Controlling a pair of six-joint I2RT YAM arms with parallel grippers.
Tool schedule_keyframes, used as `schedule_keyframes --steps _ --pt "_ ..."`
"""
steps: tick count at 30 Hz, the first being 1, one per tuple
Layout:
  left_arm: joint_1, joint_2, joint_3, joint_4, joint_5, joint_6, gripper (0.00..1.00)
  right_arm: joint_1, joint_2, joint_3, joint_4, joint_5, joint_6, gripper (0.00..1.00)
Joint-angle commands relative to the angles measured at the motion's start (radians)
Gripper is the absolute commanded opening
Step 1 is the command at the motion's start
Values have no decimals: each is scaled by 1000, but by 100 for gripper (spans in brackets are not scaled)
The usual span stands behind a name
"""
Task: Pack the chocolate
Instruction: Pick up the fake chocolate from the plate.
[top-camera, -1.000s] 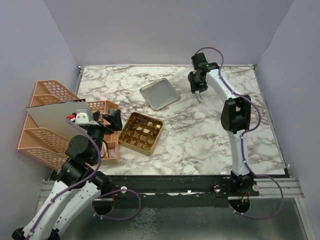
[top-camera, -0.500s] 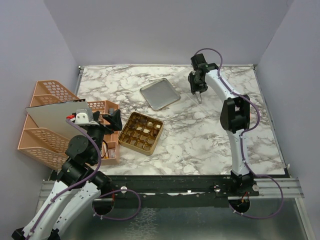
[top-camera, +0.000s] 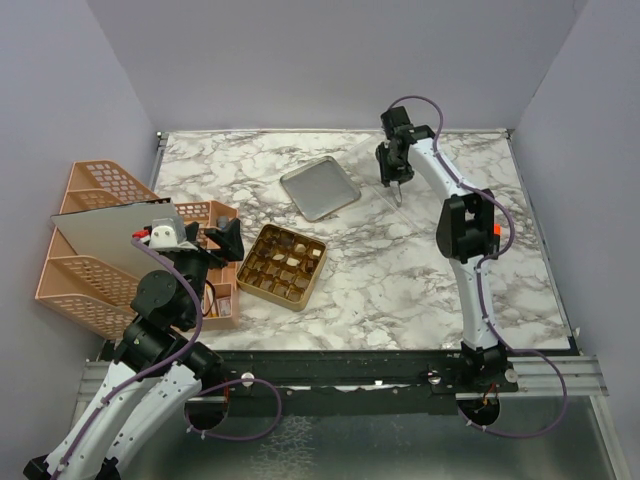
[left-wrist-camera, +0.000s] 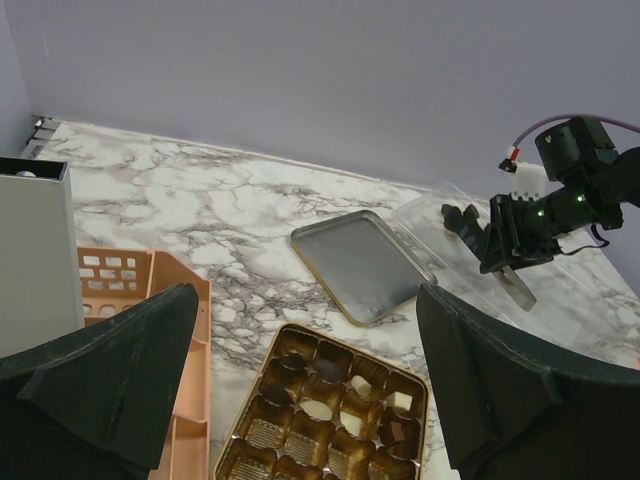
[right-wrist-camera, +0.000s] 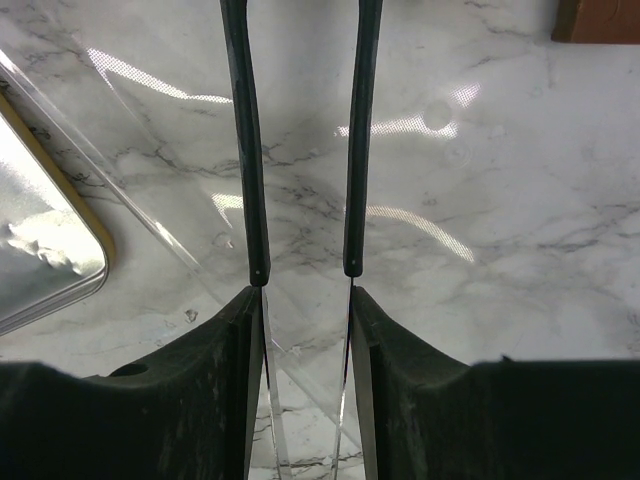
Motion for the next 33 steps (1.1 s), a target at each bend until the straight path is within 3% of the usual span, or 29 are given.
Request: schedule_keyframes --steps 1,6,14,22,33 --pt "6 -10 -9 8 -25 7 99 -10 44 55 -46 9 -14 41" --pt "6 -11 -9 8 -28 7 99 -10 39 33 -27 -2 -13 41" --pt "6 -13 -9 9 -28 7 99 -12 89 132 -56 -12 -36 41" --pt "6 -16 -9 9 -32 7 99 -11 27 35 -29 -34 -37 40" --pt "6 -19 -9 7 -31 7 99 -12 55 97 -35 -2 -48 40"
